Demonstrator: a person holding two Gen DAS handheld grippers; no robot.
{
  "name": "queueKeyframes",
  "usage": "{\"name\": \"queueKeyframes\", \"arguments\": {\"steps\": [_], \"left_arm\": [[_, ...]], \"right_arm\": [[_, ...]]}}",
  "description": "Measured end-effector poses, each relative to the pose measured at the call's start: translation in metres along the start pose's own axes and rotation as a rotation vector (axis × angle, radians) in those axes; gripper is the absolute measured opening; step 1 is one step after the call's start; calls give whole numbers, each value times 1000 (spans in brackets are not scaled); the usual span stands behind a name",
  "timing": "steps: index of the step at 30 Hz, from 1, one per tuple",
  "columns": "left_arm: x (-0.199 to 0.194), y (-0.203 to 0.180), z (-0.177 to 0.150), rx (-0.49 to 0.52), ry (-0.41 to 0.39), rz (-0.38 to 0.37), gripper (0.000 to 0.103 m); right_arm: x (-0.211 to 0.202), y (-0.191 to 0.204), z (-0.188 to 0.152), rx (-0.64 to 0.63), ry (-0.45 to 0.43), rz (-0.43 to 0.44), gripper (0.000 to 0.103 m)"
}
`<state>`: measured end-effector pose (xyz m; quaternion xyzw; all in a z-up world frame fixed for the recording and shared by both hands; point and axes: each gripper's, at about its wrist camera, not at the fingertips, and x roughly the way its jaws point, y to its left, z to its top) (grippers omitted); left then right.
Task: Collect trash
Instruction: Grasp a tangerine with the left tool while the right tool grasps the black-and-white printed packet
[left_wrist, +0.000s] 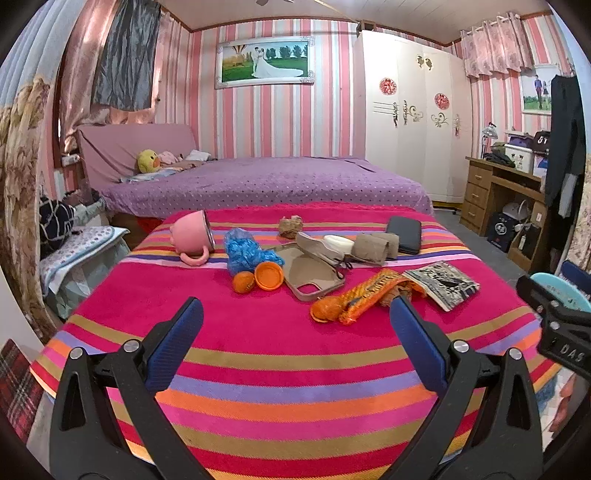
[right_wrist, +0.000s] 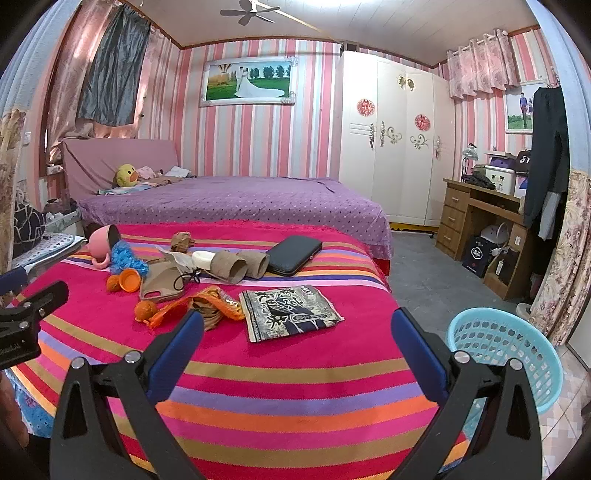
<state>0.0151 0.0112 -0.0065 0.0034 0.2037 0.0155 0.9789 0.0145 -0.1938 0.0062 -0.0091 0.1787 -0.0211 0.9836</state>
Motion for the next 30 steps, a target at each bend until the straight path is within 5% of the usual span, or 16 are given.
{"name": "queueKeyframes", "arguments": {"steps": [16, 30], "left_arm": [[58, 4, 48, -4, 21, -4, 98], [141, -5, -1, -8, 304, -93, 96]], "right_arm": [[66, -18, 62, 56, 36, 72, 99], [122, -38, 28, 28, 132, 12, 99]]}}
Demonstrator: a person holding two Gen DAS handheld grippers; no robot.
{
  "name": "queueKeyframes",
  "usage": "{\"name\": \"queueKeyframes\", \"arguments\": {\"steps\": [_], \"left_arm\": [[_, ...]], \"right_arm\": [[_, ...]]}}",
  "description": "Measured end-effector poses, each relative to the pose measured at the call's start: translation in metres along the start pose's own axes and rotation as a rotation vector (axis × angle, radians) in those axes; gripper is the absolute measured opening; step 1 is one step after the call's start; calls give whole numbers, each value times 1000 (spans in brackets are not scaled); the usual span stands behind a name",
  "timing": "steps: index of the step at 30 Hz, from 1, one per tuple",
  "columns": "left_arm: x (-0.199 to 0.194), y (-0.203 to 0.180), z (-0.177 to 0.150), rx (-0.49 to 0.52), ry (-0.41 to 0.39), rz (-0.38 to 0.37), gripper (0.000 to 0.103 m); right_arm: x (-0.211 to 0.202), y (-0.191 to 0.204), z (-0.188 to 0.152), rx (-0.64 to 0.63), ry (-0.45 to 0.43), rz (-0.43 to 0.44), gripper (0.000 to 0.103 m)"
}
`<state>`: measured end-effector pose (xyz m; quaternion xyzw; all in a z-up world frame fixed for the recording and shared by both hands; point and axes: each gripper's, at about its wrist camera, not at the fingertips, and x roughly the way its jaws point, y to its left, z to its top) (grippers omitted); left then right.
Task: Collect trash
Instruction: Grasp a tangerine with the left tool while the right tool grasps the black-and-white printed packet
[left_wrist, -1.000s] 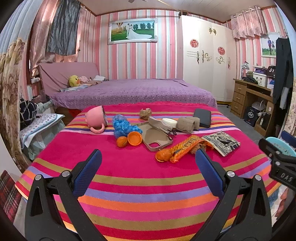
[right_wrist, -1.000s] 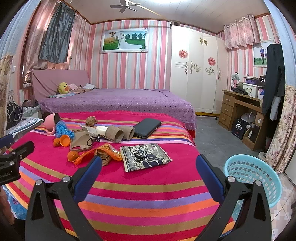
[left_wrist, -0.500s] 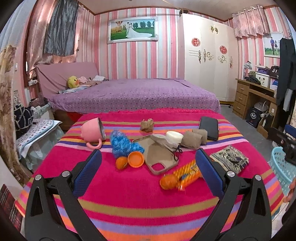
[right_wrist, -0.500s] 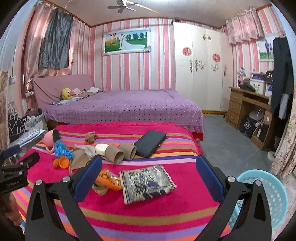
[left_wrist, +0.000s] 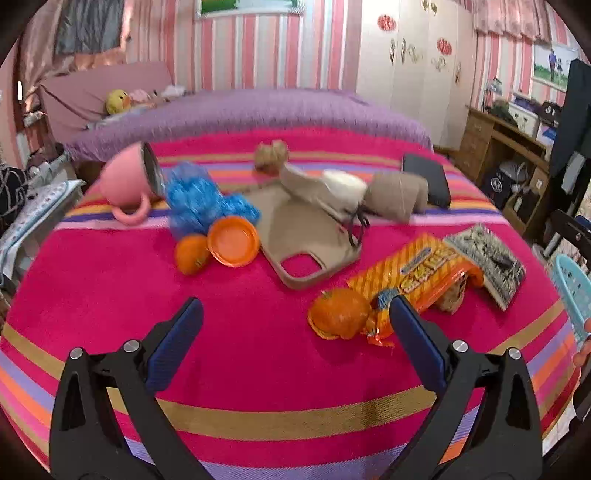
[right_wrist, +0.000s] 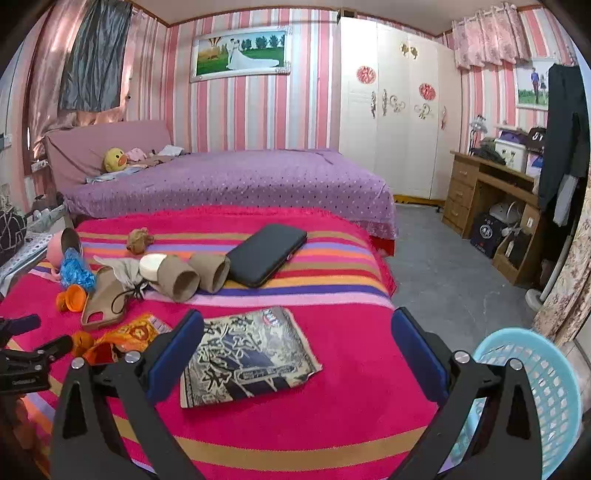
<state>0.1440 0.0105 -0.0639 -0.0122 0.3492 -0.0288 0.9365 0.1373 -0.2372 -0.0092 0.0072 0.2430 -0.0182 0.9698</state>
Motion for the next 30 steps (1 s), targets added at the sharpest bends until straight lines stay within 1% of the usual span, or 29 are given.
{"name": "queueKeyframes", "arguments": {"steps": [2, 4, 5, 7, 8, 10, 11, 13, 14, 16, 18, 21, 22, 27, 29, 30], "left_arm": [[5, -4, -1, 8, 8, -2, 90], [11, -8, -1, 18, 29, -38, 75], [13, -10, -1, 25, 42, -52, 71], [18, -14, -1, 38, 62, -78, 55], [17, -14, -1, 37, 66, -88, 51], [17, -14, -1, 30, 73, -118, 37], [18, -15, -1, 29, 76, -123, 35], [17, -14, 0, 21, 79, -139, 26], [16, -13, 0, 18, 79, -144, 26], [9, -10, 1, 25, 57, -126, 25], [0, -6, 4, 33, 26, -99, 25], [-9, 2, 9, 33, -16, -53, 25], [-9, 6, 12, 28, -23, -44, 25], [-6, 22, 22, -9, -28, -11, 25], [-6, 26, 22, -18, -33, -9, 25], [-6, 26, 23, -21, -37, -6, 25]], "right_arm": [[6, -1, -3, 1, 24, 11, 99], [9, -2, -4, 0, 36, 2, 99], [10, -3, -5, 1, 47, 3, 99], [12, -4, -7, -7, 55, -10, 99], [12, -5, -8, -11, 56, -19, 99], [12, -7, -10, -10, 62, -29, 99], [13, -9, -11, 0, 67, -21, 99], [15, -13, -13, 22, 83, 2, 99], [16, -14, -14, 28, 89, 7, 99], [17, -15, -15, 28, 102, -1, 99], [23, -14, -18, 22, 134, -3, 99], [37, -13, -23, 26, 193, 24, 99], [44, -11, -23, 19, 215, 24, 99], [60, -7, -21, -25, 250, -1, 98], [72, -6, -22, -43, 287, -10, 96], [76, -6, -24, -43, 301, -6, 88]]}}
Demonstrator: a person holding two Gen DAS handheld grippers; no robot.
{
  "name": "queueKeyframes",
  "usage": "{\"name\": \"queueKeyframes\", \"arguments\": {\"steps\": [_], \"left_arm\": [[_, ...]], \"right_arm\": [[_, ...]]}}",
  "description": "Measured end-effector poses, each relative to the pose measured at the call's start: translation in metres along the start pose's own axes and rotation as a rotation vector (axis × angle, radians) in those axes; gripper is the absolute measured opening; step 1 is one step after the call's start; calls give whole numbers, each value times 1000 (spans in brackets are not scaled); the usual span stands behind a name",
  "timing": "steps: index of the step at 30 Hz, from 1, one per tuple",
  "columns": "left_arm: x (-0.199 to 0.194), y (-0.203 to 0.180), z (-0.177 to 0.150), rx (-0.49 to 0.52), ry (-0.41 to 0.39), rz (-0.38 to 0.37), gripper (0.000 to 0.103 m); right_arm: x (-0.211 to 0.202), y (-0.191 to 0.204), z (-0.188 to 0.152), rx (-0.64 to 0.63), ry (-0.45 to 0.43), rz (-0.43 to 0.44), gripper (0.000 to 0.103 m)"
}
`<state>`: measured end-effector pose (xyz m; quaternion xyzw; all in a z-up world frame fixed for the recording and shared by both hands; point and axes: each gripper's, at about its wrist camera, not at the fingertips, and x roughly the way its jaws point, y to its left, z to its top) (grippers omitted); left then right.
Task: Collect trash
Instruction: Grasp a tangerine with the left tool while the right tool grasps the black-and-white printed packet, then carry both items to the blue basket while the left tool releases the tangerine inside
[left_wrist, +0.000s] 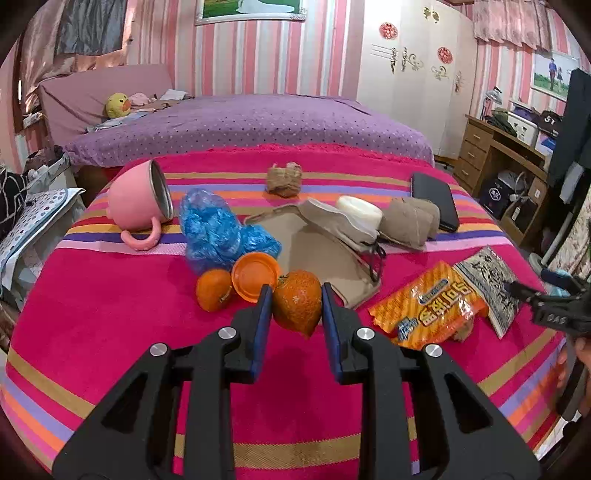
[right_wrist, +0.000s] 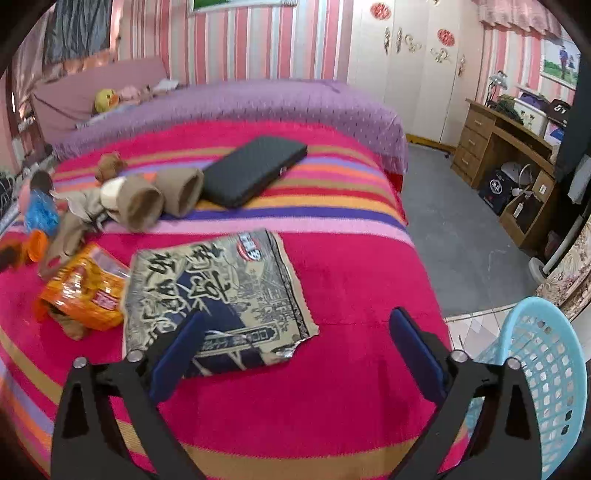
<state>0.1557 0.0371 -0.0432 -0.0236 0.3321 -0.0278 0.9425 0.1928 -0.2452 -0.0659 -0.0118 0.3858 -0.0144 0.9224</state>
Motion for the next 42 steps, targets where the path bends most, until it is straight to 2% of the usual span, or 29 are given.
{"name": "queueKeyframes", "arguments": {"steps": [1, 3, 5, 8, 10, 13, 18, 23, 28, 33, 38, 42], "left_arm": [[-1, 1, 0, -4, -4, -1, 25], [-1, 2, 3, -15, -13, -6, 25], [1, 2, 4, -22, -14, -10, 25], [3, 0, 4, -21, -9, -12, 25], [3, -2, 2, -10, -13, -6, 25], [1, -3, 1, -7, -19, -1, 25], [-5, -4, 0, -7, -38, 5, 25], [-14, -7, 0, -8, -67, 7, 25], [-21, -17, 1, 8, -86, 17, 25], [-36, -41, 6, 26, -115, 9, 25], [-55, -81, 12, 78, -173, -12, 25], [-59, -120, 18, 75, -190, -78, 25]], "right_arm": [[7, 1, 0, -1, 28, 22, 82], [11, 4, -1, -7, 42, 48, 79], [10, 7, -1, -27, 39, 65, 68], [9, 12, -1, -48, 34, 83, 50], [7, 12, -1, -50, 27, 96, 29], [3, 13, -2, -57, 8, 90, 13], [-15, 3, -1, -45, -67, 71, 6], [-47, -27, -1, 59, -189, 99, 6], [-57, -40, -6, 89, -198, 141, 6], [-70, -51, -8, 98, -208, 160, 6], [-101, -84, -7, 144, -253, 157, 6], [-123, -119, -10, 130, -263, 75, 6]]}}
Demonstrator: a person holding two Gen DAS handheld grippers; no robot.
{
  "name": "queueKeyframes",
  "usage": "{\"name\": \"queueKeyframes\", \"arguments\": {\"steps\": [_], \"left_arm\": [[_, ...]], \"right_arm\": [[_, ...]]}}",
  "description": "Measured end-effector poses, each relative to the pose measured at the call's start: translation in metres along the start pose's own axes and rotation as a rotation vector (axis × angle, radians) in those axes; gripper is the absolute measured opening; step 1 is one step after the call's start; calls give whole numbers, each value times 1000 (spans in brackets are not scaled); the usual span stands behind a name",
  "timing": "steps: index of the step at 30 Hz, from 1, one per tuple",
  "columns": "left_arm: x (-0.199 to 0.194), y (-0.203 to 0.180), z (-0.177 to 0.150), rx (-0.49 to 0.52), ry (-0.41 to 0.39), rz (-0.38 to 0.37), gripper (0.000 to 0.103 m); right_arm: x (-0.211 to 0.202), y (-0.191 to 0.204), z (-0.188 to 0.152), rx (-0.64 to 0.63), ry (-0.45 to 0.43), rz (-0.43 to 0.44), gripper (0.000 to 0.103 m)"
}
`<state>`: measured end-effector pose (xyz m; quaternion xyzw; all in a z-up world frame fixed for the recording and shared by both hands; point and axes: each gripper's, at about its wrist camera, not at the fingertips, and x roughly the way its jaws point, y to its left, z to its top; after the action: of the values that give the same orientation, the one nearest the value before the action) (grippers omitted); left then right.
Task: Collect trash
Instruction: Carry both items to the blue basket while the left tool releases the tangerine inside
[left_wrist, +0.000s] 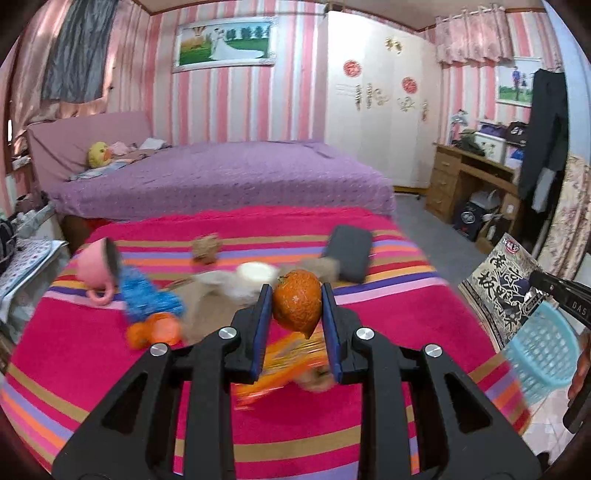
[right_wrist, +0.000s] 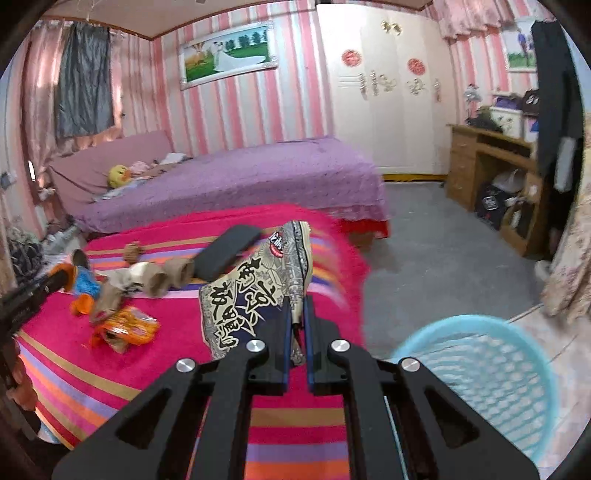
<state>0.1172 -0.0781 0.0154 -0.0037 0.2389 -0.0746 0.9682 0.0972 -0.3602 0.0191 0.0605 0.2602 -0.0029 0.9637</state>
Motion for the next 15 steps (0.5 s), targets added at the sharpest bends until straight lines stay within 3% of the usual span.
{"name": "queueKeyframes", "arguments": {"steps": [6, 15], "left_arm": [[11, -77, -1, 32, -9, -90, 25], [30, -200, -23, 102, 40, -258, 25]], "right_arm": [[-38, -87, -2, 39, -12, -185, 6], [-57, -168, -25, 71, 24, -372, 6]]}}
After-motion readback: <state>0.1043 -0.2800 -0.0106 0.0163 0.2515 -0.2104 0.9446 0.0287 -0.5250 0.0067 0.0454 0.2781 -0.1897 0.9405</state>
